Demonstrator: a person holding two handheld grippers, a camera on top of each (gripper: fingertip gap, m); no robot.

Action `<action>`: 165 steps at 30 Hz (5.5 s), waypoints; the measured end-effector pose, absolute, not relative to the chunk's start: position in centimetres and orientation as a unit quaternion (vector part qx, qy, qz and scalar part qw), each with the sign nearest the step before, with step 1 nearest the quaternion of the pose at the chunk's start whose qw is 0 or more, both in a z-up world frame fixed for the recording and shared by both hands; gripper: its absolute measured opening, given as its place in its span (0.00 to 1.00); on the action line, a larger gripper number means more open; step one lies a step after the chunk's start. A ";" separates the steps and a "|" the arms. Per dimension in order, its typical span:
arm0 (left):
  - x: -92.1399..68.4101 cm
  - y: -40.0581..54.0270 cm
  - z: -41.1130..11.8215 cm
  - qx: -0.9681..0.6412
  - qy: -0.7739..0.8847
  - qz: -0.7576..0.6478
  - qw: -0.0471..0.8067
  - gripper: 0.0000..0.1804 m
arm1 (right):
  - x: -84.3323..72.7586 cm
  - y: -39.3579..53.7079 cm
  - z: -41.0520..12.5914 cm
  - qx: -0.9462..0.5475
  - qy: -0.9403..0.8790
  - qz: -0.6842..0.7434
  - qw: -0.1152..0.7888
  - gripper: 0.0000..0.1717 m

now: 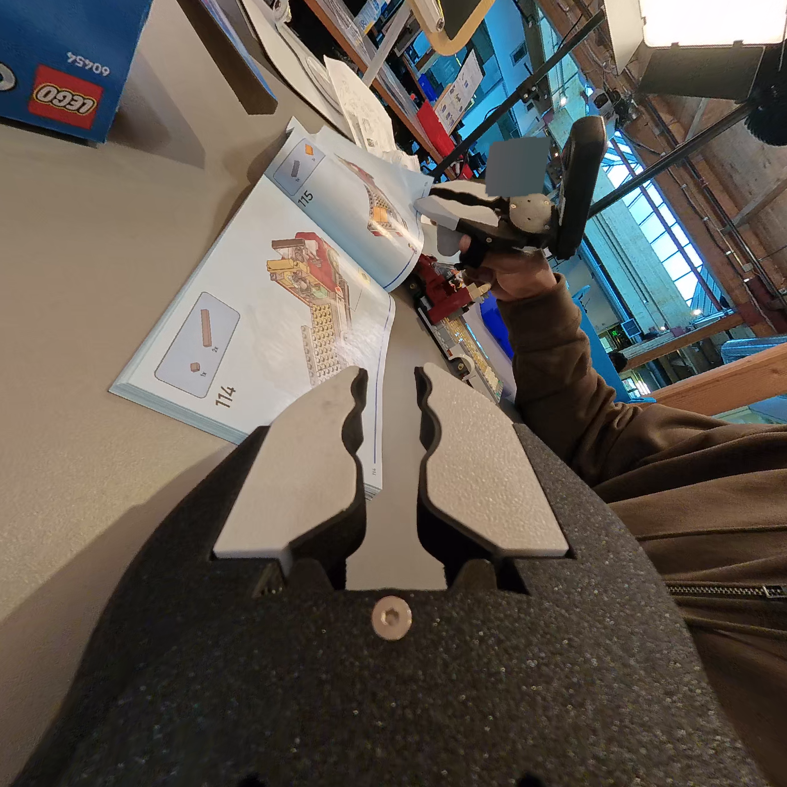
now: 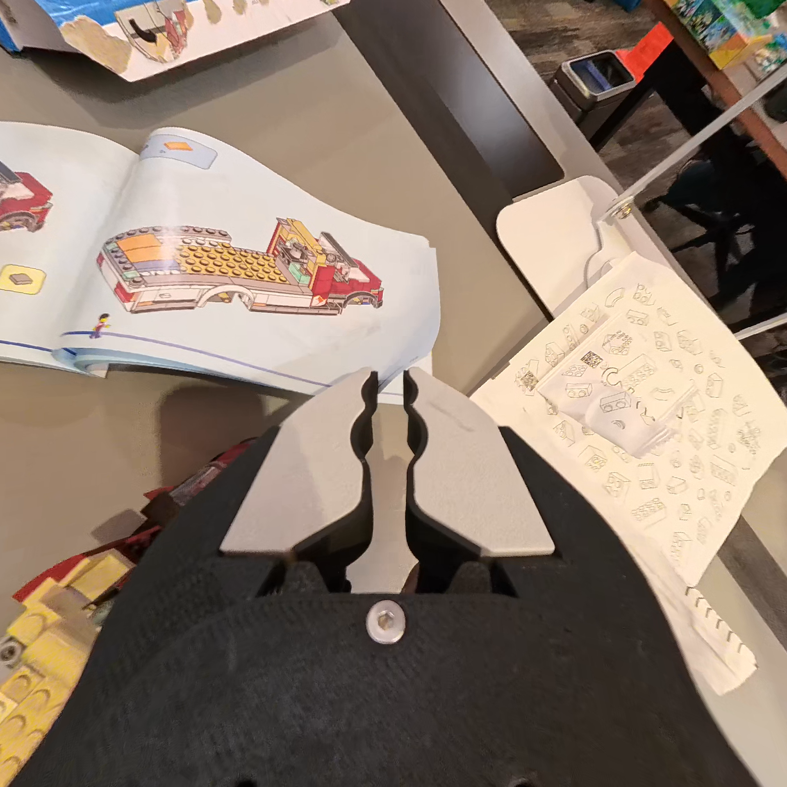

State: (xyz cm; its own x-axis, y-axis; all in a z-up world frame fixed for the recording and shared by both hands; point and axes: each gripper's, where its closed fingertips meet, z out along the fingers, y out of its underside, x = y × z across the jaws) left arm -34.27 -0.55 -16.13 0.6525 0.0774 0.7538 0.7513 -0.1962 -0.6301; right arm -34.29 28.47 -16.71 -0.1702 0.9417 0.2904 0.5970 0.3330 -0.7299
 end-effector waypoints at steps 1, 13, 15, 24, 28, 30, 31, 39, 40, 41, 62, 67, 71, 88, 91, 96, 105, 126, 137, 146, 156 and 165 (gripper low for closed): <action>-34.3 -0.6 -16.1 -0.713 -0.291 -0.299 0.563 0.13 | -34.3 28.5 -16.8 -0.533 -0.727 0.241 0.360 0.07; -34.1 -0.6 -16.0 -0.715 -0.281 -0.295 0.567 0.13 | -33.4 30.9 -17.1 -0.592 -0.682 0.285 0.321 0.14; -34.0 -0.6 -15.9 -0.716 -0.279 -0.293 0.569 0.13 | -32.5 31.8 -16.8 -0.603 -0.673 0.273 0.331 0.16; -33.5 -0.4 -16.0 -0.727 -0.263 -0.290 0.564 0.15 | -22.6 29.4 -14.5 -0.555 -0.713 0.232 0.360 0.19; -33.2 -0.2 -16.2 -0.734 -0.256 -0.293 0.557 0.16 | -15.1 30.5 -12.5 -0.546 -0.726 0.216 0.358 0.19; -33.1 -0.2 -16.3 -0.737 -0.255 -0.291 0.554 0.16 | -11.0 34.4 -11.3 -0.565 -0.719 0.177 0.365 0.18; -33.1 -0.2 -16.3 -0.739 -0.255 -0.289 0.552 0.16 | -8.8 37.3 -10.9 -0.576 -0.716 0.140 0.369 0.18; -33.0 0.0 -16.8 -0.751 -0.256 -0.272 0.544 0.16 | 5.7 60.5 -12.9 -0.676 -0.678 -0.107 0.270 0.15; -33.1 0.0 -16.7 -0.752 -0.257 -0.269 0.545 0.16 | 6.7 61.8 -13.6 -0.679 -0.681 -0.129 0.242 0.14; -33.1 0.0 -16.7 -0.752 -0.258 -0.265 0.546 0.16 | 7.3 62.8 -14.4 -0.683 -0.683 -0.148 0.214 0.15; -33.1 0.0 -16.8 -0.755 -0.257 -0.262 0.544 0.16 | 10.2 66.2 -20.1 -0.595 -0.735 -0.308 -0.103 0.15; -33.0 0.0 -16.7 -0.752 -0.255 -0.265 0.546 0.16 | 10.7 66.4 -20.8 -0.582 -0.743 -0.309 -0.116 0.03; -33.0 -0.1 -16.6 -0.751 -0.254 -0.267 0.549 0.16 | 10.2 66.0 -20.3 -0.585 -0.756 -0.280 -0.092 0.02; -32.8 0.1 -16.8 -0.756 -0.250 -0.267 0.542 0.16 | -4.5 34.8 -12.8 -0.362 -0.900 0.211 0.118 0.02; -32.8 0.0 -16.7 -0.756 -0.249 -0.264 0.546 0.16 | -5.9 28.2 -14.3 -0.303 -0.914 0.251 0.097 0.02; -32.8 -0.2 -16.4 -0.748 -0.248 -0.266 0.555 0.16 | -7.1 24.9 -19.3 -0.306 -0.920 0.233 0.068 0.02; -32.6 0.0 -16.8 -0.755 -0.250 -0.272 0.542 0.16 | -6.2 27.1 -19.6 -0.357 -0.910 0.189 0.091 0.12; -32.8 0.0 -17.1 -0.759 -0.262 -0.258 0.537 0.16 | 5.5 63.1 -21.5 -0.705 -0.700 -0.106 -0.046 0.13; -32.6 0.1 -17.3 -0.762 -0.262 -0.264 0.530 0.16 | 5.1 62.3 -21.7 -0.693 -0.714 -0.084 -0.051 0.11; -32.5 0.1 -17.3 -0.762 -0.260 -0.268 0.529 0.16 | 4.7 60.4 -21.3 -0.670 -0.737 -0.075 -0.043 0.15; -32.6 0.0 -17.2 -0.761 -0.260 -0.263 0.533 0.16 | 3.8 61.0 -21.8 -0.711 -0.700 -0.033 -0.053 0.22; -32.6 0.0 -17.1 -0.759 -0.258 -0.265 0.536 0.16 | 3.6 60.8 -21.9 -0.718 -0.695 -0.033 -0.038 0.05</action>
